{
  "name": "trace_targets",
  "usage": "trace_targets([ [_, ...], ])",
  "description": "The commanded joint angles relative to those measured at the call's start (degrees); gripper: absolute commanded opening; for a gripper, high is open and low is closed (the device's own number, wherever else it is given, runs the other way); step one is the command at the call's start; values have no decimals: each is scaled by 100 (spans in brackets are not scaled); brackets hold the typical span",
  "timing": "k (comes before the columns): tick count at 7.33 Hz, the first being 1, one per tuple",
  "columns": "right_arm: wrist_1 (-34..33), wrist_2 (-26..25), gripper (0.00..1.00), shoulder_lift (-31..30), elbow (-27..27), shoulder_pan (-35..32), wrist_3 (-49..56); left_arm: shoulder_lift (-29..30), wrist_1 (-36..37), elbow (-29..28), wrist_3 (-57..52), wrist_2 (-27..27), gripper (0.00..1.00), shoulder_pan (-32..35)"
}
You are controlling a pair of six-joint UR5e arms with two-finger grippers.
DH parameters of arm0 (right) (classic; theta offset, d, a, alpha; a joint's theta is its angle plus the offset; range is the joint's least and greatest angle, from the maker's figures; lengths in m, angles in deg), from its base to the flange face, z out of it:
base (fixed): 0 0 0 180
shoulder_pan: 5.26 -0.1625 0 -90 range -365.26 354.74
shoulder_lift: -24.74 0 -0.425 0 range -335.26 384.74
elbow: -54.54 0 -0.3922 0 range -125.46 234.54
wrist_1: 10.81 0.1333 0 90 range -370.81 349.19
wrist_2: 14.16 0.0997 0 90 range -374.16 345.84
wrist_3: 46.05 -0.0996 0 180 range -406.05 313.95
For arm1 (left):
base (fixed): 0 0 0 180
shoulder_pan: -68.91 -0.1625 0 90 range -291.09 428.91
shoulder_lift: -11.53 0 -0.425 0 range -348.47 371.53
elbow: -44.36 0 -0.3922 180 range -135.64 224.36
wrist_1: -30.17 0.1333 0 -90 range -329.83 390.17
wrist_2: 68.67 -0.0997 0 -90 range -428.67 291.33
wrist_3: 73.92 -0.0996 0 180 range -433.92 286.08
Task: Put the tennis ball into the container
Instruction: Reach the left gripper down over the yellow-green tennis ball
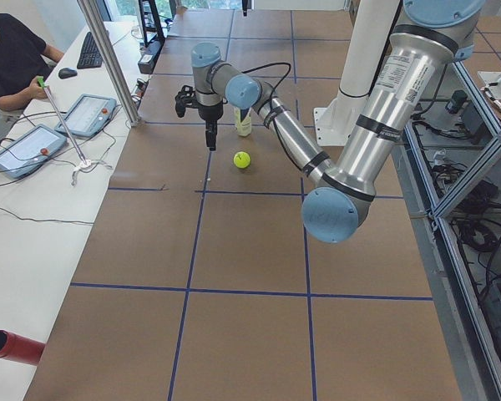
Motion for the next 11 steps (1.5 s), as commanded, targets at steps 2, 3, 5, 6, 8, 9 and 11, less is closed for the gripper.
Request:
trace_targets([
  [2, 0, 0, 100, 0, 0, 5, 0, 51, -1006, -720, 624, -671, 100, -1213],
  [3, 0, 0, 100, 0, 0, -4, 0, 51, -1451, -982, 1097, -795, 100, -1548],
  [5, 0, 0, 100, 0, 0, -4, 0, 86, -2427, -1615, 1733, -805, 100, -1884],
  [6, 0, 0, 100, 0, 0, -4, 0, 95, -2510, -1705, 1743, -796, 100, -1894],
  [8, 0, 0, 100, 0, 0, -4, 0, 112, -2511, -1706, 1787, -796, 100, -1947],
  [9, 0, 0, 100, 0, 0, -4, 0, 113, -2511, -1723, 1787, -796, 100, -1956],
  [11, 0, 0, 100, 0, 0, 5, 0, 95, -2546, -1776, 1788, -805, 100, -2175],
])
